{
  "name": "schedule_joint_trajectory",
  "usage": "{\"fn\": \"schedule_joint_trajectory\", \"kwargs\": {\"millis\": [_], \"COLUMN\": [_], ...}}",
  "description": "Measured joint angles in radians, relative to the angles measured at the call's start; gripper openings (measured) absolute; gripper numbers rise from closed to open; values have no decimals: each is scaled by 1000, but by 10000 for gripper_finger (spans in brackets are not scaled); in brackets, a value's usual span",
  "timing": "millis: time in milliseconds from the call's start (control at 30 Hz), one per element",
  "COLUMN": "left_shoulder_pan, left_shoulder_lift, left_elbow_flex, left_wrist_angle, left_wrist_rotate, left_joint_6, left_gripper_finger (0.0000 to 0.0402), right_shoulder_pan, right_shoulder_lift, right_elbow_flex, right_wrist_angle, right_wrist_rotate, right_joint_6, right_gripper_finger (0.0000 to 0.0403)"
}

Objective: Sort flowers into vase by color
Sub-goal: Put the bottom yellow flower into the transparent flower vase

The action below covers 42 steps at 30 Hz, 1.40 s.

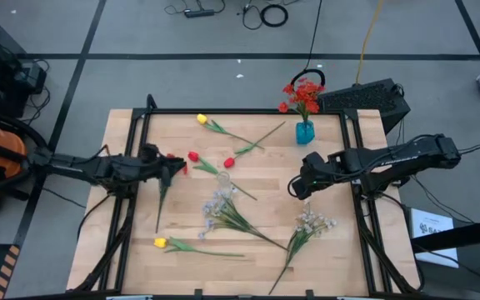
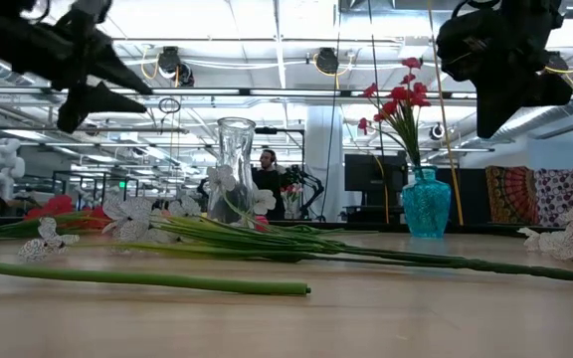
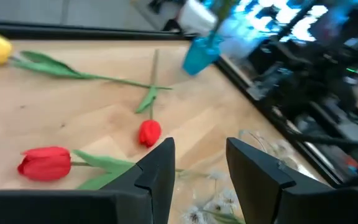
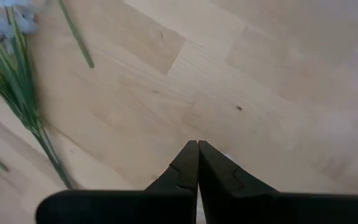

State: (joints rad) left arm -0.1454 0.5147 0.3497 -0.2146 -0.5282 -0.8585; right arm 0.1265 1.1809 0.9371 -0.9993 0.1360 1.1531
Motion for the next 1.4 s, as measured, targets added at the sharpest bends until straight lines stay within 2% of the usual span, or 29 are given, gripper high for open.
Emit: {"fn": "schedule_joint_trajectory", "kwargs": {"millis": [100, 300, 533, 700, 933, 1067, 1400], "left_shoulder_pan": [-27, -50, -122, -224, -394, -468, -549], "left_shoulder_lift": [147, 413, 700, 831, 907, 971, 1137], "left_elbow_flex": [87, 266, 554, 707, 731, 731, 731], "left_wrist_angle": [-59, -130, -427, -683, -729, -723, -530], "left_wrist_rotate": [-71, -81, -82, -61, 50, 107, 348], "left_joint_6": [-133, -287, -508, -841, -1261, -1435, -1460], "left_gripper_finger": [150, 150, 150, 150, 150, 150, 150], "right_shoulder_pan": [0, 0, 2, 19, 34, 34, 34], "right_shoulder_lift": [0, 0, 0, 0, 0, 0, 0], "right_elbow_flex": [0, 0, 0, 0, 0, 0, 0], "right_wrist_angle": [-26, -75, -103, -105, -104, -98, -74], "right_wrist_rotate": [-1, -12, -38, -33, -24, -20, -5], "right_joint_6": [-48, -157, -306, -384, -459, -486, -511], "right_gripper_finger": [0, 0, 0, 0, 0, 0, 0]}}
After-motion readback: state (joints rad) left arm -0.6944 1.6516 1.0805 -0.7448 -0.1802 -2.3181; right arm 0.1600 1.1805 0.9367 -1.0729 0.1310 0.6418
